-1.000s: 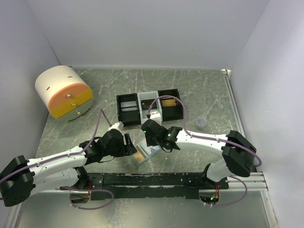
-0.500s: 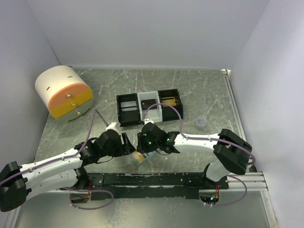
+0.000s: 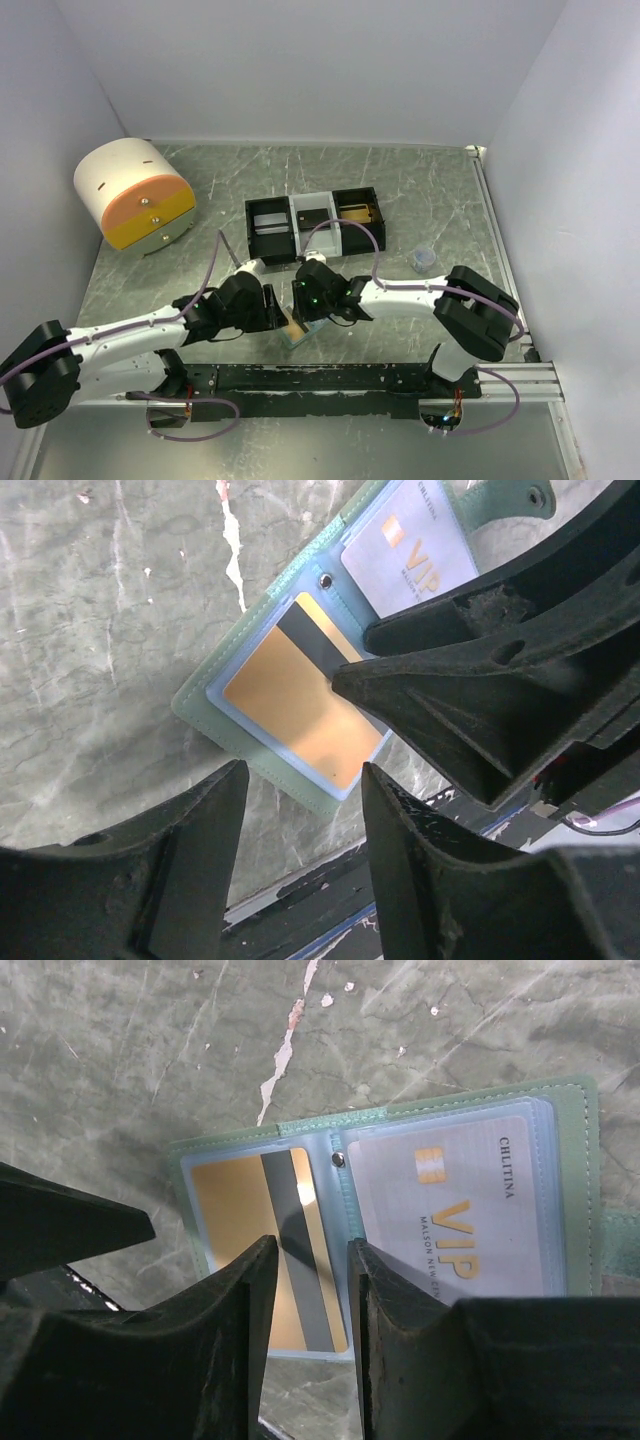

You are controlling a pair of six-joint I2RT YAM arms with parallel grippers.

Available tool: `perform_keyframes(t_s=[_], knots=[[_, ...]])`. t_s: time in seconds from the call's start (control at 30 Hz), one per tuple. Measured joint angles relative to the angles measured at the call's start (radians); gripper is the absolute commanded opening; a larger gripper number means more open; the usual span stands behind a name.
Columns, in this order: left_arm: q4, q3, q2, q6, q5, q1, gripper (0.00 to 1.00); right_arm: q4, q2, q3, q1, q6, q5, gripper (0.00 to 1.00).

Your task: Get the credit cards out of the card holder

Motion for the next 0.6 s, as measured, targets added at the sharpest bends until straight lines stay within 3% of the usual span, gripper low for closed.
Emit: perform_keyframes(t_s=[0.27, 0.6], knots=[[0.051, 0.003, 0.111, 0.002, 0.014, -0.019, 0.44, 0.194, -0.047, -0.138, -0.071, 0.09, -0.111, 0.32], [0.048, 0.015, 0.154, -0.014, -0.015, -0.054, 0.43, 0.301, -0.055, -0.206, -0.124, 0.145, -0.227, 0.27]])
